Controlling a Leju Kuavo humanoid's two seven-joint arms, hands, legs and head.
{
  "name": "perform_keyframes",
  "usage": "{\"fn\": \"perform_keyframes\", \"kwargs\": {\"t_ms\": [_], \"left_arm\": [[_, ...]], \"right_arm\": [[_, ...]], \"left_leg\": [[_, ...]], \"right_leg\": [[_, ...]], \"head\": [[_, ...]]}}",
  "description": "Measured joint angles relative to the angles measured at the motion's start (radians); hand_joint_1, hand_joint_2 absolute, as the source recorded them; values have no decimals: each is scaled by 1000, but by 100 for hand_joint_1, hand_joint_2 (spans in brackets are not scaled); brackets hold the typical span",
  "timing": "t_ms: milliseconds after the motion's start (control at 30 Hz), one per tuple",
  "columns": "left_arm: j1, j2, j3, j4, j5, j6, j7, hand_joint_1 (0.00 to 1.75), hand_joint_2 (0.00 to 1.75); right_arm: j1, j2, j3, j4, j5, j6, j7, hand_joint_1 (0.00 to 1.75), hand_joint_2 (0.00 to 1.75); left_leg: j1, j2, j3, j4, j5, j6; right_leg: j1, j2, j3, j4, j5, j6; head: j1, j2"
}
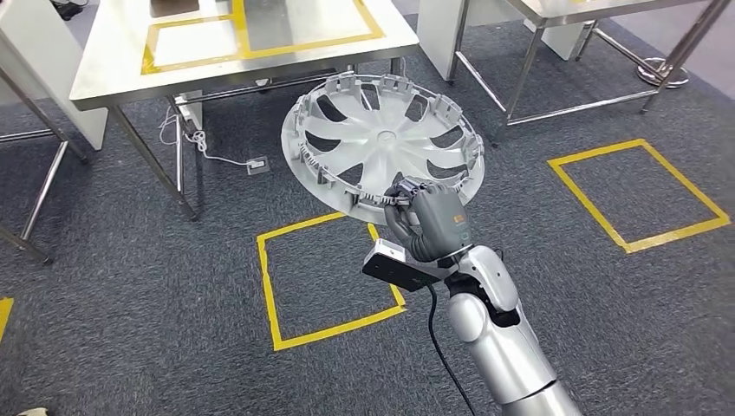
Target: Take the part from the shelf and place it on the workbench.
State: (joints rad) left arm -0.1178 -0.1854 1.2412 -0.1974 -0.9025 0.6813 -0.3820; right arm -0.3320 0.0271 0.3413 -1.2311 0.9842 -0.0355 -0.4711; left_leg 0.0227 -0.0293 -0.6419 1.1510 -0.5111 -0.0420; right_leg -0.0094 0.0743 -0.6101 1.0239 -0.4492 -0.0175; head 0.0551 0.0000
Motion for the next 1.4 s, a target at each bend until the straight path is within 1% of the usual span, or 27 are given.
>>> {"fn": "perform_keyframes", "kwargs": {"t_ms": [33, 67, 100, 133, 167, 200, 233, 267, 300, 333, 367, 400, 433, 467, 500, 533, 567, 600, 700, 833, 933, 1200, 1267, 1300, 1333, 1367, 1400], "left_arm": [[0, 1, 1, 0, 2, 0, 0, 0, 175], [0, 1, 1, 0, 2, 0, -1, 0, 175], [1, 1, 2, 0, 2, 0, 0, 0, 175], [0, 1, 2, 0, 2, 0, 1, 0, 175], [-1, 1, 2, 0, 2, -1, 2, 0, 175], [-2, 2, 2, 0, 2, -2, 3, 0, 175], [-3, 2, 2, 0, 2, -3, 2, 0, 175], [-3, 2, 2, -1, 3, -4, 0, 0, 175], [-3, 2, 2, -1, 3, -5, -2, 0, 175], [-2, 2, 2, -1, 4, -7, -5, 0, 175], [-1, 1, 2, -1, 5, -8, -7, 0, 175], [-1, 1, 2, -1, 5, -10, -10, 0, 175], [-2, 1, 2, -1, 5, -11, -12, 0, 175], [-3, 0, 2, -1, 6, -12, -13, 0, 175], [-4, -1, 2, 0, 6, -12, -14, 0, 175], [-5, -2, 2, 0, 6, -12, -14, 0, 175], [-5, -3, 2, 0, 6, -12, -14, 0, 175], [-5, -4, 2, 0, 6, -12, -15, 0, 175], [-4, -3, 2, 0, 6, -12, -15, 0, 175], [-6, -5, 2, 0, 6, -13, -16, 0, 175], [-7, -5, 2, 0, 1, -15, -18, 0, 175], [-9, -5, 2, 0, -5, -15, -17, 0, 175], [-9, -7, 2, 0, -10, -14, -8, 0, 175], [-8, -8, 2, 0, -13, -13, -3, 0, 175], [-8, -9, 2, 0, -15, -13, 3, 0, 175], [-8, -10, 2, 0, -16, -13, 5, 0, 175], [-7, -10, 2, 0, -16, -13, 6, 0, 175]], "right_arm": [[-3, 1, 0, 1, 3, 0, 0, 175, 175], [-6, 1, 0, 1, 5, 0, 0, 175, 175], [-9, 2, 0, 1, 6, 0, -2, 175, 175], [-10, 2, 0, 1, 7, 0, -6, 175, 175], [-11, 1, 0, 1, 6, 0, -12, 175, 175], [-12, 1, 0, 1, 5, -1, -19, 175, 175], [-14, 1, 0, 1, 4, -1, -26, 175, 175], [-16, 1, 1, 1, 2, -1, -34, 175, 175], [-19, 1, 2, 1, -1, -1, -41, 175, 175], [-21, 2, 3, 1, -3, -2, -48, 175, 175], [-22, 2, 5, 1, -4, -2, -52, 175, 175], [-22, 2, 6, 1, -4, -2, -55, 175, 175], [-23, 2, 6, 1, -5, -2, -56, 175, 175], [-23, 2, 6, 1, -5, -2, -56, 175, 175], [-24, 2, 7, 1, -5, -2, -56, 175, 175], [-26, 2, 7, 1, -5, -2, -56, 175, 175], [-28, 3, 8, 1, -5, -2, -57, 175, 175], [-30, 3, 9, 1, -5, -2, -58, 175, 175], [-33, 3, 10, 1, -5, -2, -57, 175, 175], [-35, 4, 11, 2, -1, -4, -58, 175, 175], [-40, 4, 13, 5, 12, -13, -58, 175, 175], [-41, 4, 15, 6, 22, -22, -55, 175, 175], [-42, 4, 19, 5, 29, -23, -50, 175, 175], [-43, 4, 21, 5, 31, -23, -48, 175, 175], [-45, 4, 23, 4, 33, -24, -47, 175, 175], [-45, 3, 24, 4, 33, -25, -46, 175, 175], [-46, 3, 25, 5, 33, -26, -47, 175, 175]], "left_leg": [[4, -22, 23, -54, 20, 2], [7, -40, 38, -87, 28, 5], [6, -49, 43, -97, 25, 11], [5, -43, 44, -98, 26, 19], [4, -35, 45, -100, 27, 27], [5, -29, 46, -102, 29, 33], [6, -22, 48, -104, 31, 40], [7, -15, 49, -106, 31, 45], [5, -9, 49, -106, 31, 49], [3, -1, 49, -106, 30, 52], [2, 5, 50, -106, 29, 53], [1, 10, 50, -106, 28, 53], [1, 13, 52, -106, 28, 53], [0, 15, 54, -106, 27, 52], [-1, 17, 55, -106, 25, 50], [-3, 19, 56, -106, 24, 47], [-5, 20, 55, -105, 22, 43], [-6, 21, 54, -104, 22, 41], [-7, 24, 57, -110, 23, 37], [-7, 25, 63, -121, 28, 28], [-7, 25, 64, -125, 30, 24], [-7, 25, 65, -126, 32, 22], [-6, 27, 73, -140, 39, 32], [-3, 28, 81, -154, 46, 38], [0, 30, 88, -168, 54, 44], [5, 32, 94, -177, 59, 45], [6, 32, 95, -180, 60, 46]], "right_leg": [[-1, 11, -4, 7, -3, 6], [-1, 20, -9, 12, -5, 13], [-1, 29, -13, 14, -4, 20], [-3, 38, -16, 13, -2, 26], [-5, 41, -19, 12, -1, 32], [-4, 30, -22, 17, -4, 37], [-3, 8, -34, 40, -18, 42], [-2, -19, -56, 86, -42, 45], [-1, -45, -86, 150, -71, 49], [-1, -60, -120, 220, -99, 51], [-2, -65, -147, 272, -114, 52], [-2, -68, -158, 292, -111, 51], [-1, -68, -149, 271, -91, 49], [-1, -69, -119, 213, -57, 44], [1, -71, -81, 138, -28, 38], [5, -74, -47, 73, -8, 32], [8, -75, -25, 28, 2, 27], [10, -76, -15, 8, 2, 27], [11, -73, -14, 4, 5, 30], [12, -71, -14, 4, 4, 21], [12, -71, -14, 4, 4, 18], [12, -71, -14, 5, 5, 15], [9, -71, -10, -3, 9, 21], [7, -70, -11, 1, 4, 26], [5, -70, -21, 23, -10, 33], [2, -70, -42, 67, -35, 38], [-1, -70, -71, 127, -64, 45]], "head": [[-1, 0], [-2, 0], [-3, 0], [-3, 0], [-4, 0], [-2, 0], [1, 0], [3, 0], [6, 0], [7, 0], [7, 0], [7, 0], [7, 0], [7, 0], [7, 0], [7, 0], [7, 0], [6, 0], [6, 0], [6, 0], [5, 0], [6, 0], [5, 0], [6, 0], [7, 0], [8, 0], [9, 0]]}}
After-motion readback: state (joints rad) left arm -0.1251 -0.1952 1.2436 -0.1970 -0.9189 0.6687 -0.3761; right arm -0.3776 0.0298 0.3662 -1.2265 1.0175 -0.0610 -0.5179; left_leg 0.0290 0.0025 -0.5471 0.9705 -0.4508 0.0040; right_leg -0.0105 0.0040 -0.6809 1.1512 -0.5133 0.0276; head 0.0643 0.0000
